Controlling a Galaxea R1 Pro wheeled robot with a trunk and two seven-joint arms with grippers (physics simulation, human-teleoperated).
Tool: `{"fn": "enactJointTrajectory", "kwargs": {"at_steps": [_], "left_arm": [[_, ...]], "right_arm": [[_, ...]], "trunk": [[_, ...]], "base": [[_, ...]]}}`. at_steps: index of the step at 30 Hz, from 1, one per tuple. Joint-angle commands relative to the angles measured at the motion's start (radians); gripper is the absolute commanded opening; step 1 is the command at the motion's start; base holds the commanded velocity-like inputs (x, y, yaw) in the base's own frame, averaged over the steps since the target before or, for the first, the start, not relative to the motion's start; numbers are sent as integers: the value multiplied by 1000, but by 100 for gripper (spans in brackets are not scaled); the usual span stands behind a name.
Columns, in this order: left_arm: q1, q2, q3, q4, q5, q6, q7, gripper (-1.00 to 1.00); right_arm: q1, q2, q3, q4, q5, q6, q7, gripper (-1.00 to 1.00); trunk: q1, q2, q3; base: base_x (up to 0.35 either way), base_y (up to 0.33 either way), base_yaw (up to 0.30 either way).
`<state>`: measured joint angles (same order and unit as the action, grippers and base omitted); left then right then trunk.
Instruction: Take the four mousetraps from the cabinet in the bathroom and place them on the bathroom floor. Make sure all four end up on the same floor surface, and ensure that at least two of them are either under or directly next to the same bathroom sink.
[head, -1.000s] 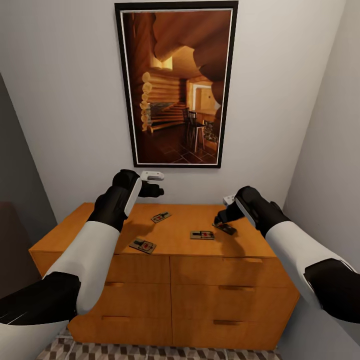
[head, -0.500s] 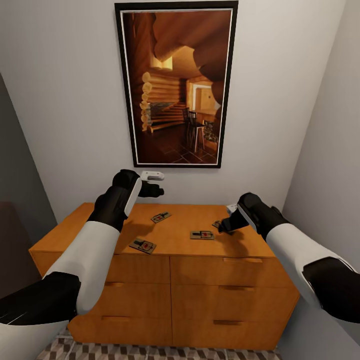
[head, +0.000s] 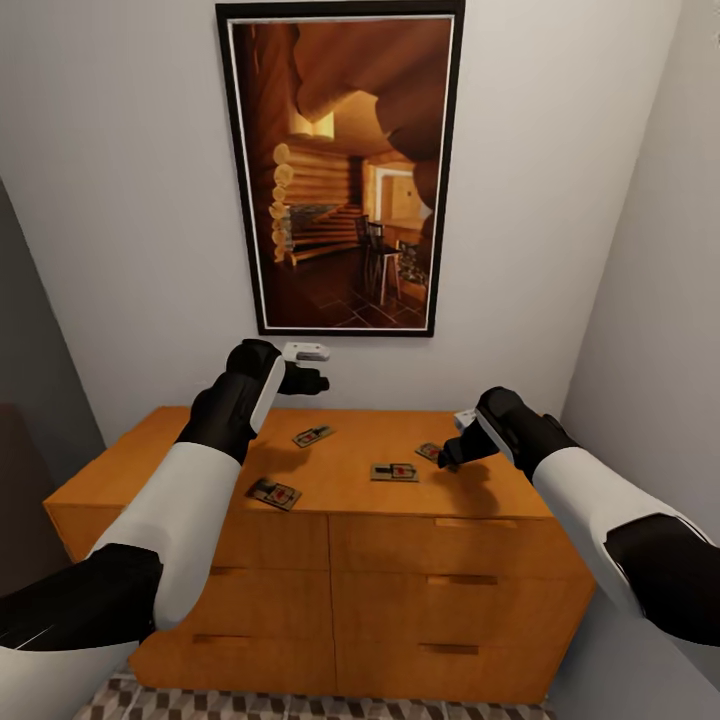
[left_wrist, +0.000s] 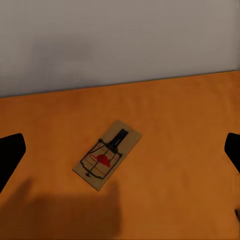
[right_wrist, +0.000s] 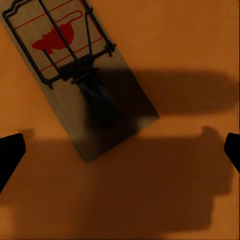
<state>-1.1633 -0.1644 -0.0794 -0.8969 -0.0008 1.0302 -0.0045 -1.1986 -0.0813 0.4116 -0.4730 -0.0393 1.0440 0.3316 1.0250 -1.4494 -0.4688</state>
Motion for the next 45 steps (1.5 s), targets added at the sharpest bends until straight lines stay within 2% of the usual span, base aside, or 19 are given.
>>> {"fn": "enactJointTrajectory", "kwargs": {"at_steps": [1, 31, 45], "left_arm": [[-1, 0, 0, -1, 0, 4, 0, 100], [-1, -2, 0, -1, -1, 4, 0, 100], [-1, 0, 1, 0, -6, 4, 3, 100]], "right_arm": [[-1, -1, 7, -1, -4, 3, 1, 100], [-1, 0, 6, -1, -2, 3, 3, 100], [-1, 1, 6, -1, -3, 3, 4, 100]], "trunk": [[0, -1, -1], [0, -1, -1], [0, -1, -1]], "base": [[18, -57, 0], [4, -8, 0], [105, 0, 0]]}}
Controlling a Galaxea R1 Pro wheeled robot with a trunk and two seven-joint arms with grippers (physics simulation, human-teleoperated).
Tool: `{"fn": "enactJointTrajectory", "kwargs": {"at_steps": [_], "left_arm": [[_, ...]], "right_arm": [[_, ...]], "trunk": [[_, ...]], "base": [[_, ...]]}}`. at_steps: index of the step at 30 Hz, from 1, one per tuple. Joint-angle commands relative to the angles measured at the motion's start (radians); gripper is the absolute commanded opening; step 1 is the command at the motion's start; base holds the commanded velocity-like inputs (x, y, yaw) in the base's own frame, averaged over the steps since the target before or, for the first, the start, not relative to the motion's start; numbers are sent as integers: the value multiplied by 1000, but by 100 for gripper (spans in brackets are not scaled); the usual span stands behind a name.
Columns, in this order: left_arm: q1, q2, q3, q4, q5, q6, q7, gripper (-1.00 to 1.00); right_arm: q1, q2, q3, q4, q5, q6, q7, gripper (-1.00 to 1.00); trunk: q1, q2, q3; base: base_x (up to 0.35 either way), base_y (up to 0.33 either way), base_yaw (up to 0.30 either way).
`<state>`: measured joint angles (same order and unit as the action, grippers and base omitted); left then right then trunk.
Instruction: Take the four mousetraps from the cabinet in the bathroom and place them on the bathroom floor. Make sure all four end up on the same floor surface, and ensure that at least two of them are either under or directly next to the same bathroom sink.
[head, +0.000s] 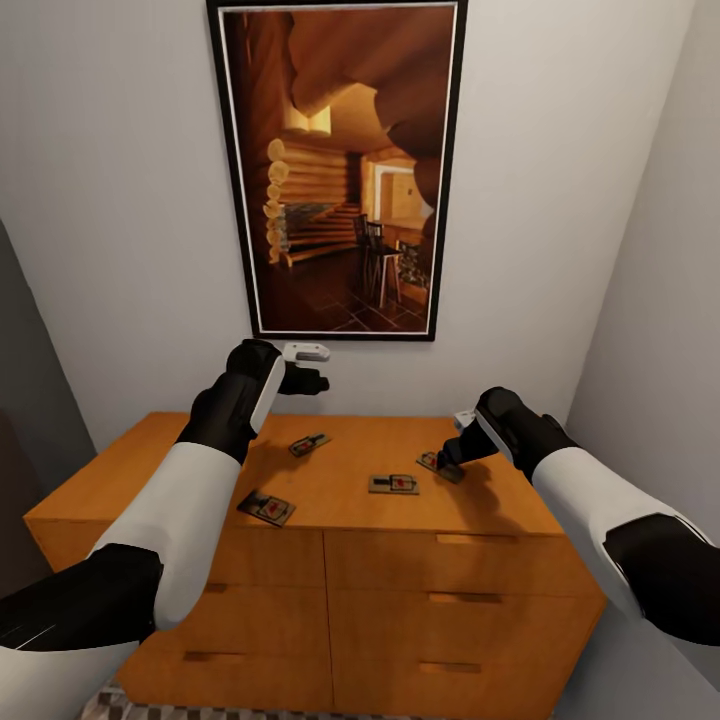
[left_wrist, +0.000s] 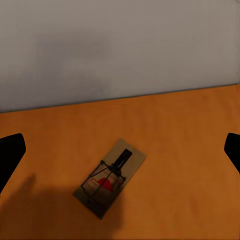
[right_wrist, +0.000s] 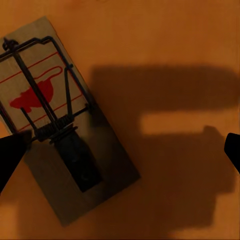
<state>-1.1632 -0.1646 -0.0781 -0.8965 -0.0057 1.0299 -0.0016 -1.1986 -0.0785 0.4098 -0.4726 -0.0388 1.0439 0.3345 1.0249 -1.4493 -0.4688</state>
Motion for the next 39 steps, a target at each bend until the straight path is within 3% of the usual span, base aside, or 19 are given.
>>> {"fn": "enactJointTrajectory", "kwargs": {"at_steps": [1, 23, 33, 39], "left_arm": [[-1, 0, -1, -1, -1, 4, 0, 100], [-1, -1, -2, -1, 2, 4, 0, 100], [-1, -1, -2, 0, 1, 4, 0, 100], [-1, -1, -2, 0, 1, 4, 0, 100]], "right_arm": [[-1, -1, 7, -1, -4, 3, 1, 100], [-1, 2, 7, -1, -17, 3, 8, 100], [-1, 1, 9, 0, -9, 3, 121, 100], [-1, -1, 10, 0, 9, 3, 149, 100]], "trunk": [[0, -1, -1], [0, -1, -1], [0, -1, -1], [0, -1, -1]], "base": [[35, 0, 0], [5, 0, 0], [0, 0, 0], [0, 0, 0]]}}
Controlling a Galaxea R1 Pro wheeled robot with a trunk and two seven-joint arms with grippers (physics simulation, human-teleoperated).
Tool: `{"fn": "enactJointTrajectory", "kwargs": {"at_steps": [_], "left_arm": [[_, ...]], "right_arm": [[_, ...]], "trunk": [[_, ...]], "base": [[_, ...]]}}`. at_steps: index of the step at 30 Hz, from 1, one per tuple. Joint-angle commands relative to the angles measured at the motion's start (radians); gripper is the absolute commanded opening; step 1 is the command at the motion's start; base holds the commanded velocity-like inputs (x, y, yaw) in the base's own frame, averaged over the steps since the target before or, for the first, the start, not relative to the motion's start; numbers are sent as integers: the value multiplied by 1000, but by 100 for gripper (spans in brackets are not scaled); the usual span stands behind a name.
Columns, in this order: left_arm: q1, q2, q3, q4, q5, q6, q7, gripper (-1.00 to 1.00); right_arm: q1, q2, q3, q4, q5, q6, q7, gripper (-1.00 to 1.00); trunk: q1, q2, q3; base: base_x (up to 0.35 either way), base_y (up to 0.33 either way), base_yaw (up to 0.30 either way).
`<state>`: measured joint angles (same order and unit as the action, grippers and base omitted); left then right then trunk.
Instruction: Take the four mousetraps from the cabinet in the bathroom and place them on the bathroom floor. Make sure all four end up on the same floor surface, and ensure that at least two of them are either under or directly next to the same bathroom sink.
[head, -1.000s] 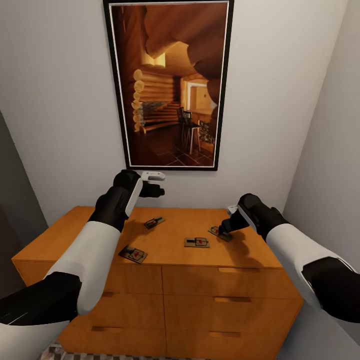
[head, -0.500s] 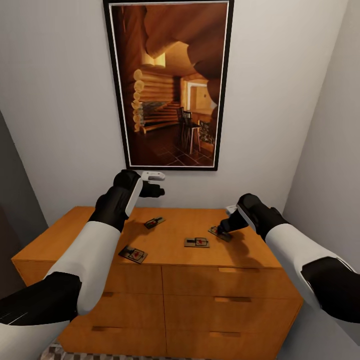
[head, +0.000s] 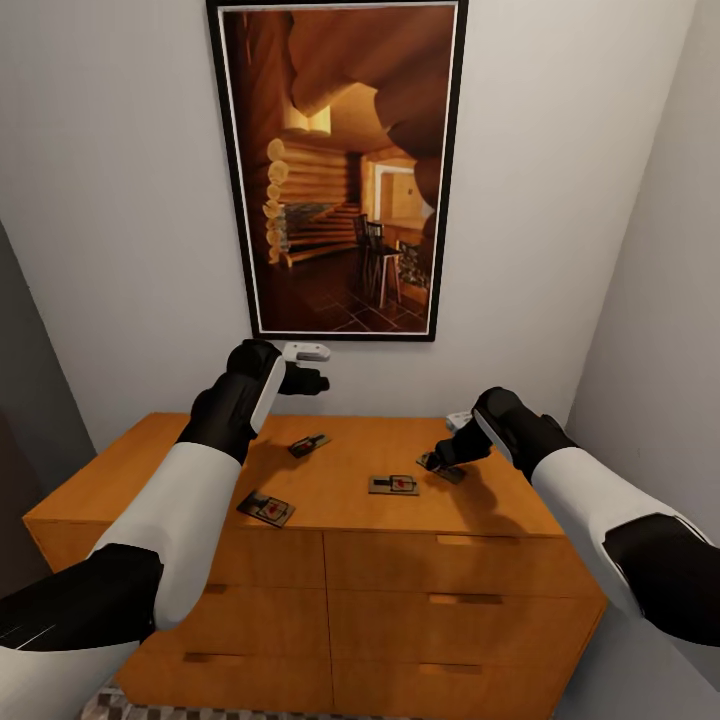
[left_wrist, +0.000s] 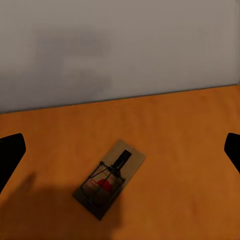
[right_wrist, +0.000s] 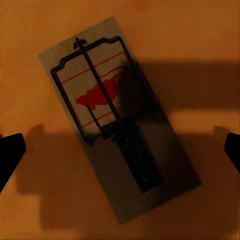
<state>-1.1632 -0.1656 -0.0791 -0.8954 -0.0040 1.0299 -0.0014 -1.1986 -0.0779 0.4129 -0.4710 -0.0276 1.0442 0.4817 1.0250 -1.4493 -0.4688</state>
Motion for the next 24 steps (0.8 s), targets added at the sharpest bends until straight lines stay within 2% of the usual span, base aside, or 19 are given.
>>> {"fn": "enactJointTrajectory", "kwargs": {"at_steps": [1, 10, 24], "left_arm": [[-1, 0, -1, -1, -1, 4, 0, 100], [-1, 0, -1, -1, -1, 4, 0, 100], [-1, 0, -1, -1, -1, 4, 0, 100]], "right_arm": [[-1, -1, 7, -1, 2, 3, 5, 100], [-1, -3, 8, 5, 31, 3, 16, 100], [-1, -5, 9, 12, 39, 3, 18, 100]], "trunk": [[0, -1, -1], [0, -1, -1], [0, -1, -1]], "base": [[0, 0, 0], [0, 0, 0], [0, 0, 0]]}}
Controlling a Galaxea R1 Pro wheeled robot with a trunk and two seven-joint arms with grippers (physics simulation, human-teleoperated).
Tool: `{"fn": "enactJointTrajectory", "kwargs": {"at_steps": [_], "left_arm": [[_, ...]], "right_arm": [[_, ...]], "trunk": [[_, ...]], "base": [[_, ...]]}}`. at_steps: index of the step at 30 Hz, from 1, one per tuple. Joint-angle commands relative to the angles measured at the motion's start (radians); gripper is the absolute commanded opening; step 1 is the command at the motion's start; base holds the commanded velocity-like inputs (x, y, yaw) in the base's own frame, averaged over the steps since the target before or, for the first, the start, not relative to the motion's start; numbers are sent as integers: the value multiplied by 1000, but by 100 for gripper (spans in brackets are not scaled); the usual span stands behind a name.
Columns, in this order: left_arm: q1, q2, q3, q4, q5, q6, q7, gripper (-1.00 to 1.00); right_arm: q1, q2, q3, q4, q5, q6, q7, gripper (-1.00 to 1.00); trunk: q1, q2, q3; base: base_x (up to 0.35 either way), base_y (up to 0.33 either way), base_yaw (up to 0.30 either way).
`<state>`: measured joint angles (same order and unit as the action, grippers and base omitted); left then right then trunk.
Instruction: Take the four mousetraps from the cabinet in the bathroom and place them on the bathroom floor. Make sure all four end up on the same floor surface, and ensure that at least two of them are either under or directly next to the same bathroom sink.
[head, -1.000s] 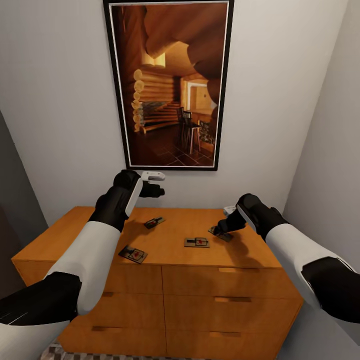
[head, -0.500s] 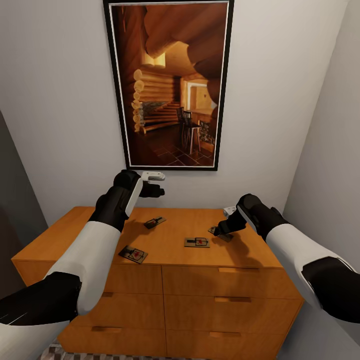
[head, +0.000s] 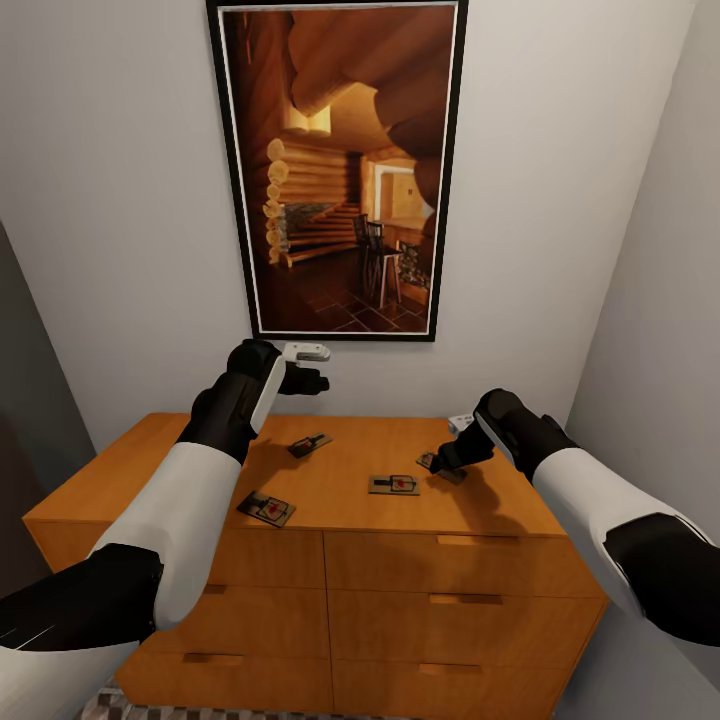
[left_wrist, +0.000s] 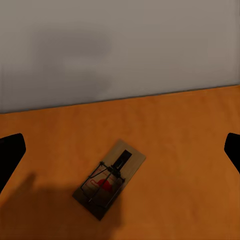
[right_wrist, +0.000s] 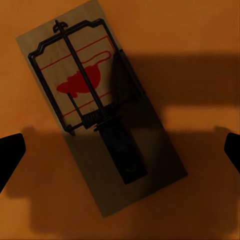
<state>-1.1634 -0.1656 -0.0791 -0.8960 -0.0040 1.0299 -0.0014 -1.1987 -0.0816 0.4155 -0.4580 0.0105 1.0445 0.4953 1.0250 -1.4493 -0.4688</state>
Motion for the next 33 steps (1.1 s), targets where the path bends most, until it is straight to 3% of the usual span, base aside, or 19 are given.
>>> {"fn": "enactJointTrajectory", "kwargs": {"at_steps": [1, 33], "left_arm": [[-1, 0, -1, -1, -1, 4, 0, 100], [-1, 0, -1, 0, 1, 4, 0, 100]], "right_arm": [[-1, -1, 6, -1, 1, 3, 5, 100], [-1, 2, 5, 3, -2, 3, 6, 100]], "trunk": [[0, -1, -1], [0, -1, -1]], "base": [[0, 0, 0], [0, 0, 0]]}}
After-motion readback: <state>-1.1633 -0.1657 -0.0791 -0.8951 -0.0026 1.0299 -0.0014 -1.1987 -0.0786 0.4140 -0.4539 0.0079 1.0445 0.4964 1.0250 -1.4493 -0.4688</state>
